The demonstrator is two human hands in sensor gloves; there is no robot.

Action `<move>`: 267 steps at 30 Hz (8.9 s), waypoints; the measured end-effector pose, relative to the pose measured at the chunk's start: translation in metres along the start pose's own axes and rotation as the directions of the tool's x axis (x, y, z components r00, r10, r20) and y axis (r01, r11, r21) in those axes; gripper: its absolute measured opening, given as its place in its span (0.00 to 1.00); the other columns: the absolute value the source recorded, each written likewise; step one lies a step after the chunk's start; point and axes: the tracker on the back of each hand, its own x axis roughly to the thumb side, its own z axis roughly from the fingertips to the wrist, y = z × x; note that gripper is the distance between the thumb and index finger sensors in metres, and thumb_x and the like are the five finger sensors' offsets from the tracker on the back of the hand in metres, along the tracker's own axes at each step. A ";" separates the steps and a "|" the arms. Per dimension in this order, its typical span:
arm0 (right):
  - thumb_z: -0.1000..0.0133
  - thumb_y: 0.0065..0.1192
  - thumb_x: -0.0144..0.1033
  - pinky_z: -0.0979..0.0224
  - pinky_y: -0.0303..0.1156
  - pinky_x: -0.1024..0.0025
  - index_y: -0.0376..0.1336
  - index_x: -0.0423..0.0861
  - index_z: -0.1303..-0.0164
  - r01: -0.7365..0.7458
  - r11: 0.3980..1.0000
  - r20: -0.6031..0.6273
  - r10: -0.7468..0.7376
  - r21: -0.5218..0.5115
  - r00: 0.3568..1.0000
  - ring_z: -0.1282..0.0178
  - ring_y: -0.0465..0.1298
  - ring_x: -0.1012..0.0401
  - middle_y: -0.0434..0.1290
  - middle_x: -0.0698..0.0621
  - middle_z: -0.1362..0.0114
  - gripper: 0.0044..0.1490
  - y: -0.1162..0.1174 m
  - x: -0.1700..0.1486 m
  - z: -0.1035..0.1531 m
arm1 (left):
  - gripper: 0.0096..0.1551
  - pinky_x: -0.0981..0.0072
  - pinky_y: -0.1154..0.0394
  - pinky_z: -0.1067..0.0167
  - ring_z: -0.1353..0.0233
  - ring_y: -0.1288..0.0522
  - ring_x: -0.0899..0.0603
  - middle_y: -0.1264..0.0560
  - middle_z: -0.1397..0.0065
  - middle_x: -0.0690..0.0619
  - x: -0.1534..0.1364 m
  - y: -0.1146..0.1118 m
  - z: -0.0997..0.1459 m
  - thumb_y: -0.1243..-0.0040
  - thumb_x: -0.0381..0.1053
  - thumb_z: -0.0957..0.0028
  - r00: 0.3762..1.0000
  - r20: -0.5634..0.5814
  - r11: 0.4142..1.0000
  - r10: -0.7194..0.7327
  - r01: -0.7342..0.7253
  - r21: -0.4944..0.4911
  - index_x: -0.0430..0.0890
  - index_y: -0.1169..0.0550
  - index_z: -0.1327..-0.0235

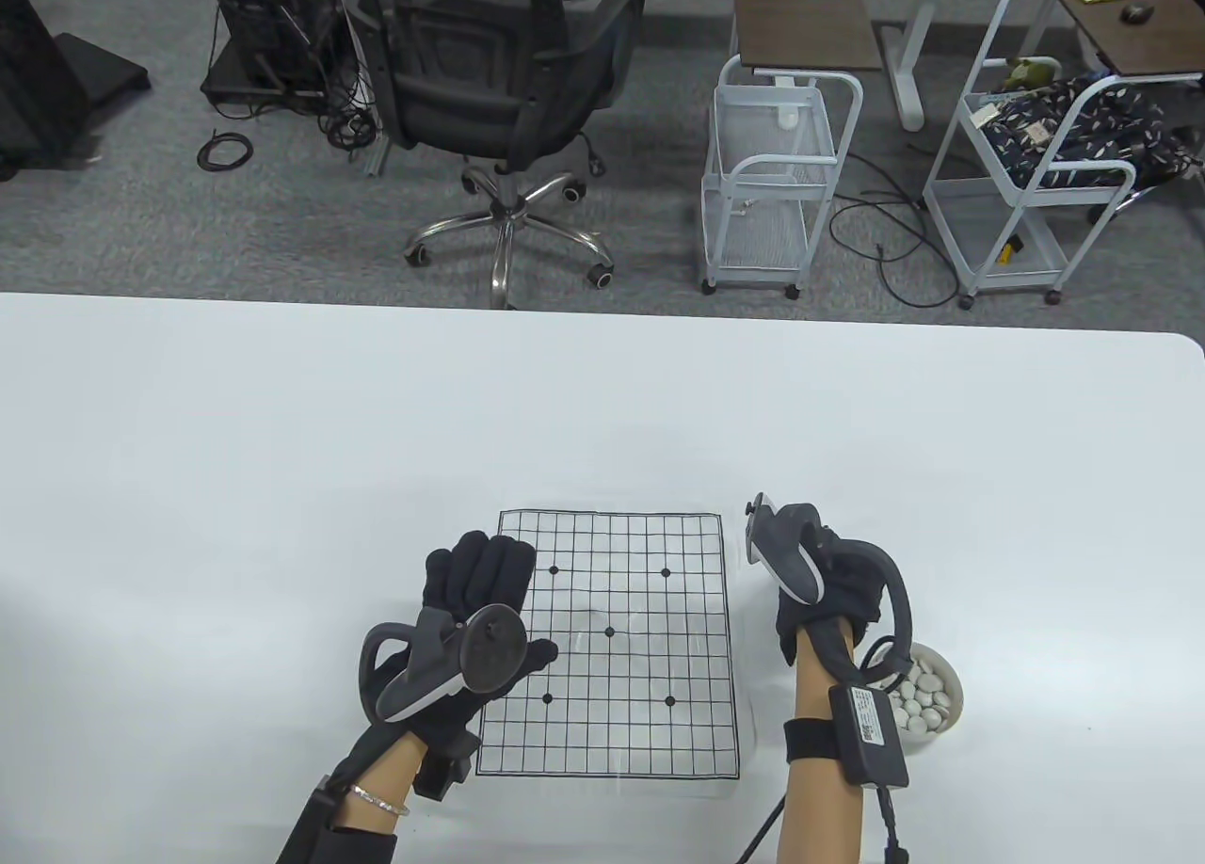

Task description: Place Go stones in plus sign pattern

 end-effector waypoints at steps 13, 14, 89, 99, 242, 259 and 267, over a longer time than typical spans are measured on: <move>0.52 0.71 0.44 0.50 0.77 0.65 0.73 0.53 0.47 0.371 0.912 0.472 -0.253 -0.175 0.845 0.66 0.82 0.69 0.84 0.55 0.50 0.23 -0.064 0.053 0.073 | 0.57 0.40 0.66 0.18 0.10 0.62 0.35 0.61 0.09 0.48 -0.001 0.000 0.001 0.58 0.74 0.49 1.000 -0.011 1.000 -0.004 0.004 0.000 0.53 0.67 0.20; 0.52 0.71 0.44 0.50 0.77 0.65 0.74 0.53 0.47 0.394 0.908 0.521 -0.271 -0.140 0.810 0.66 0.82 0.69 0.84 0.55 0.50 0.23 -0.063 0.064 0.079 | 0.57 0.40 0.66 0.18 0.10 0.62 0.35 0.61 0.09 0.48 -0.002 0.000 0.001 0.58 0.74 0.49 1.000 -0.012 1.000 -0.004 0.004 0.000 0.53 0.67 0.20; 0.51 0.73 0.40 0.55 0.76 0.65 0.71 0.45 0.41 -0.063 0.993 -0.009 0.062 -0.097 0.998 0.75 0.79 0.69 0.83 0.51 0.48 0.28 0.021 0.016 0.000 | 0.56 0.39 0.65 0.18 0.10 0.61 0.34 0.60 0.08 0.48 -0.004 -0.003 0.001 0.58 0.74 0.50 1.000 -0.010 1.000 0.006 -0.006 -0.020 0.53 0.66 0.20; 0.51 0.73 0.41 0.53 0.76 0.65 0.67 0.47 0.34 0.048 0.989 -0.006 -0.049 -0.141 0.999 0.72 0.79 0.70 0.81 0.53 0.46 0.34 0.008 0.011 0.005 | 0.56 0.39 0.65 0.18 0.10 0.61 0.35 0.60 0.08 0.48 -0.004 -0.003 0.001 0.58 0.74 0.50 1.000 -0.008 1.000 0.004 -0.004 -0.021 0.53 0.66 0.20; 0.52 0.72 0.43 0.49 0.77 0.64 0.71 0.50 0.39 0.360 0.926 0.598 -0.354 0.115 0.719 0.68 0.81 0.71 0.83 0.55 0.49 0.30 -0.009 0.090 0.072 | 0.56 0.40 0.65 0.17 0.10 0.61 0.35 0.60 0.08 0.49 0.006 -0.004 -0.005 0.58 0.74 0.49 0.999 0.034 0.999 0.007 -0.006 -0.032 0.53 0.65 0.19; 0.52 0.73 0.42 0.49 0.77 0.64 0.71 0.50 0.40 0.321 0.946 0.611 -0.283 0.050 0.739 0.66 0.82 0.70 0.83 0.55 0.49 0.29 -0.010 0.096 0.079 | 0.56 0.40 0.65 0.17 0.10 0.61 0.35 0.60 0.08 0.49 0.006 -0.003 -0.005 0.58 0.74 0.49 0.999 0.033 0.999 0.004 -0.003 -0.035 0.53 0.65 0.19; 0.51 0.72 0.43 0.48 0.77 0.63 0.71 0.49 0.38 0.274 0.962 0.599 -0.213 -0.012 0.772 0.64 0.83 0.69 0.83 0.54 0.46 0.30 -0.013 0.099 0.084 | 0.56 0.40 0.65 0.17 0.10 0.61 0.35 0.60 0.08 0.49 0.006 -0.003 -0.005 0.58 0.74 0.49 0.999 0.034 0.999 0.003 -0.002 -0.036 0.53 0.65 0.19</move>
